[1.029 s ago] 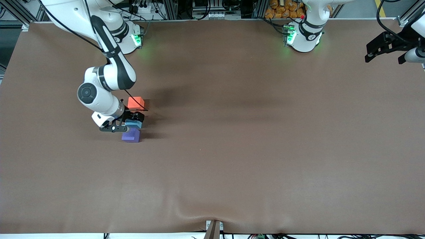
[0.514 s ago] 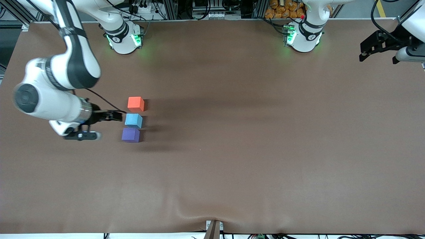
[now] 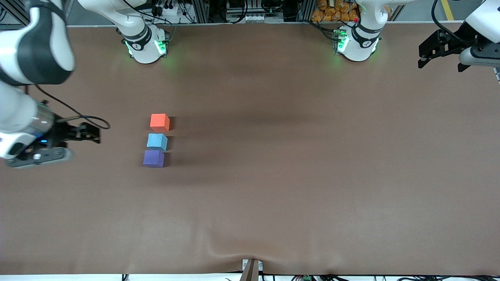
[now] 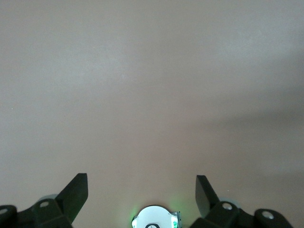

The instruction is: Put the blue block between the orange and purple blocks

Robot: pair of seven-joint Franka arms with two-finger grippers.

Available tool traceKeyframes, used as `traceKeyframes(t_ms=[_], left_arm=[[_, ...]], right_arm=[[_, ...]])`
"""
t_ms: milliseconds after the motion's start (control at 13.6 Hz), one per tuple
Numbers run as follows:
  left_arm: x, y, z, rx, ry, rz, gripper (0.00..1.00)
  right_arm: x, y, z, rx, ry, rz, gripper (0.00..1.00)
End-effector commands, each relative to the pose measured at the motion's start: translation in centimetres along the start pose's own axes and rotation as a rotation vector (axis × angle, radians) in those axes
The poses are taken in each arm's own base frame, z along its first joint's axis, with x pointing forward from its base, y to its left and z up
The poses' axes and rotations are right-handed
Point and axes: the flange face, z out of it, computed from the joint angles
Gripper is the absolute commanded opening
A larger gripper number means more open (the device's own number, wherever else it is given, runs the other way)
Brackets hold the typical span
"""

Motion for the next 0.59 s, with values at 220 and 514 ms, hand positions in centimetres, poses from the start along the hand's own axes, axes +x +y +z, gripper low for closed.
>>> traceKeyframes(t_ms=[220, 514], left_arm=[[-0.9, -0.7, -0.9, -0.006, 0.01, -0.025, 1.0], [-0.3, -5.3, 0.0, -0.012, -0.005, -0.097, 1.0]], right_arm=[[-4.1, 1.9, -7.8, -0.003, -0.034, 0.015, 1.0], [-10.3, 2.9, -11.0, 0.035, -0.003, 0.06, 1.0]])
